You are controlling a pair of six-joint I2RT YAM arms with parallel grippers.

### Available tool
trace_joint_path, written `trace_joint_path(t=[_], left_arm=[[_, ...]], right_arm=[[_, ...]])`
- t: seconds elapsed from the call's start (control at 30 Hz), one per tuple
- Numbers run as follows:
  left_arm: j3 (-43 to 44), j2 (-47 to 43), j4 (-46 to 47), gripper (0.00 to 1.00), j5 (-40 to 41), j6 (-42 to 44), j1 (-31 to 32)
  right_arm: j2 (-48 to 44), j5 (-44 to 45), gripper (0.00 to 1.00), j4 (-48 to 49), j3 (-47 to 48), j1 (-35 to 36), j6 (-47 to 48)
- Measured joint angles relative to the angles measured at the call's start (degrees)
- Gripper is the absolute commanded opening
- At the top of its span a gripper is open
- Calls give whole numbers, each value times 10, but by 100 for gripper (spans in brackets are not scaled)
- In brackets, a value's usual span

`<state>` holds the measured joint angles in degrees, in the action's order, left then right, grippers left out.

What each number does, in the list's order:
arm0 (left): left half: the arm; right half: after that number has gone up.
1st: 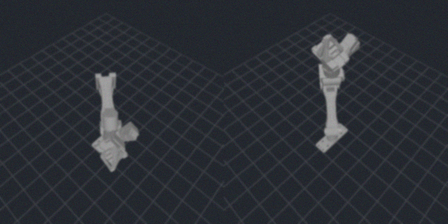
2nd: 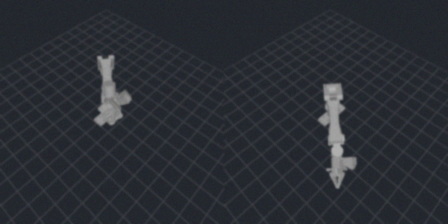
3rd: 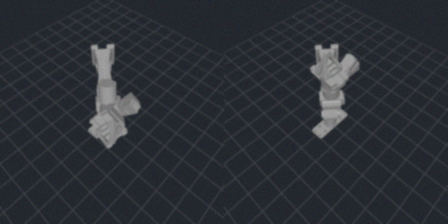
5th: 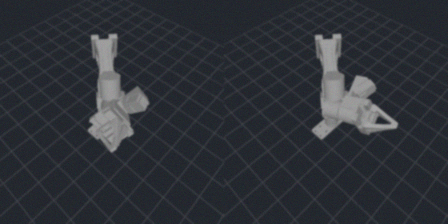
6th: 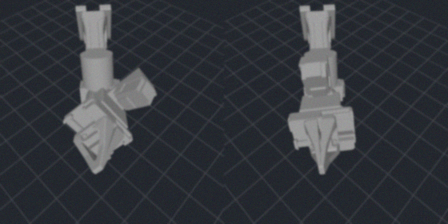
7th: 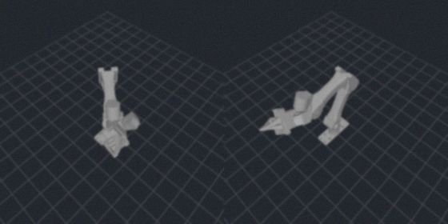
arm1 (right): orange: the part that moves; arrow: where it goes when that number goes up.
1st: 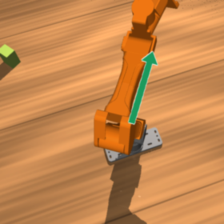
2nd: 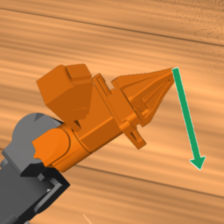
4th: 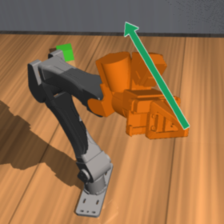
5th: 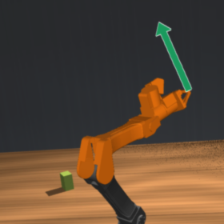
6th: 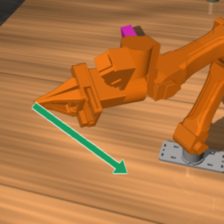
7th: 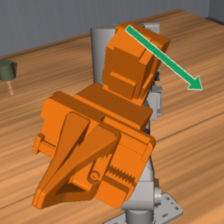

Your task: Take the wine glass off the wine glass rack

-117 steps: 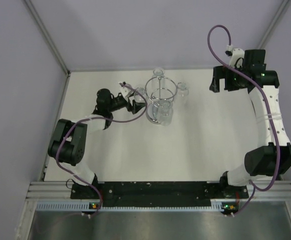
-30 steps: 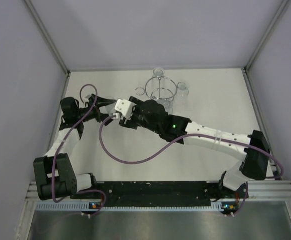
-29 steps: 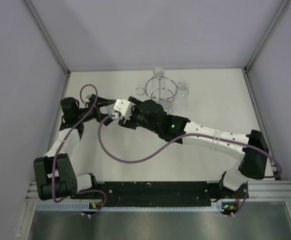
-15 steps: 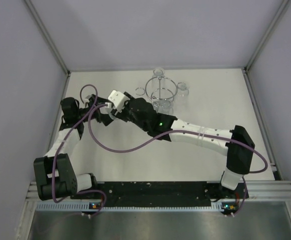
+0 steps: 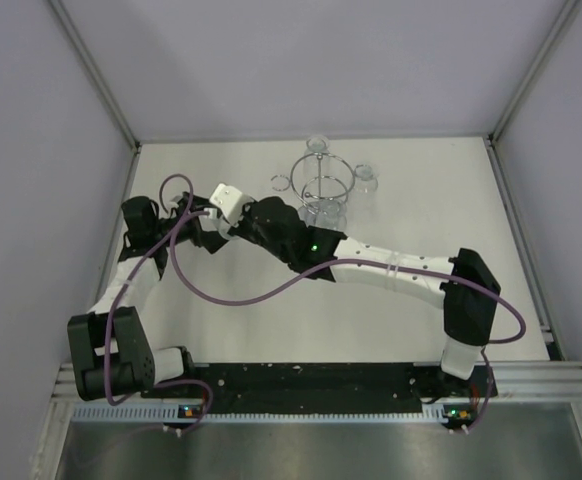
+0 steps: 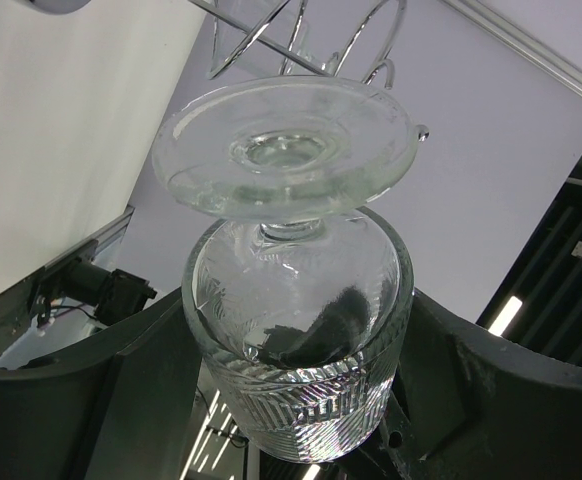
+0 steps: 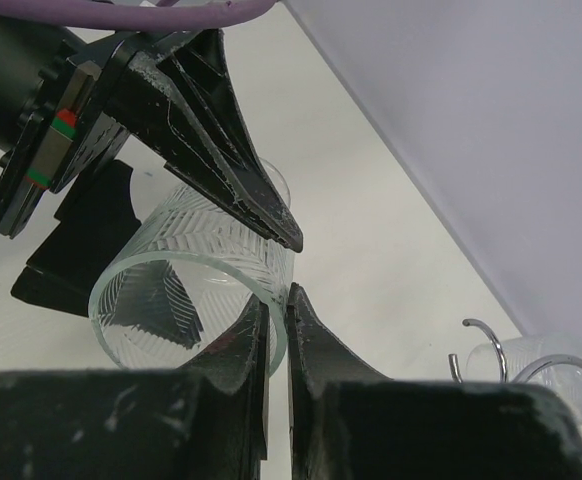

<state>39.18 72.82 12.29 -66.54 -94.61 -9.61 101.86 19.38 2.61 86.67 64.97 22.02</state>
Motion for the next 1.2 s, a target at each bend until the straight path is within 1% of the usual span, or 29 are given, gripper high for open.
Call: trace_joint_path(t=[0.23, 0.27, 0.3, 0.33, 0.37, 0.43, 0.47, 0.57, 0.77, 1.03, 1.2], left_arm=[[0, 0, -4, 0, 2, 0, 0], [0, 0, -4, 85, 2, 0, 0], [0, 0, -4, 87, 2, 0, 0], [-3, -14, -26, 88, 7, 19, -2], [-13, -45, -64, 88, 25, 36, -7], [-39, -140, -148, 89, 47, 68, -24], [-40, -171, -171, 89, 46, 84, -33], [-39, -211, -201, 89, 32, 120, -35], [-39, -199, -234, 89, 27, 140, -46], [-37, -191, -246, 89, 25, 154, -54], [-36, -182, -246, 88, 22, 155, -57]], right_arm=[[0, -7, 0, -2, 0, -3, 4], [0, -7, 0, -2, 0, -3, 4], [0, -7, 0, -3, 1, -4, 4], [0, -8, 0, -7, 4, -5, 3], [1, -15, 0, -20, 8, -6, -2], [5, -37, 0, -42, 18, -7, -14], [8, -39, 0, -49, 25, -7, -16], [24, -33, 0, -53, 50, -21, -17], [24, -19, 0, -54, 47, -52, -22], [7, -31, 0, -83, 17, -47, -27], [-25, -34, 0, -94, 11, -48, -27]])
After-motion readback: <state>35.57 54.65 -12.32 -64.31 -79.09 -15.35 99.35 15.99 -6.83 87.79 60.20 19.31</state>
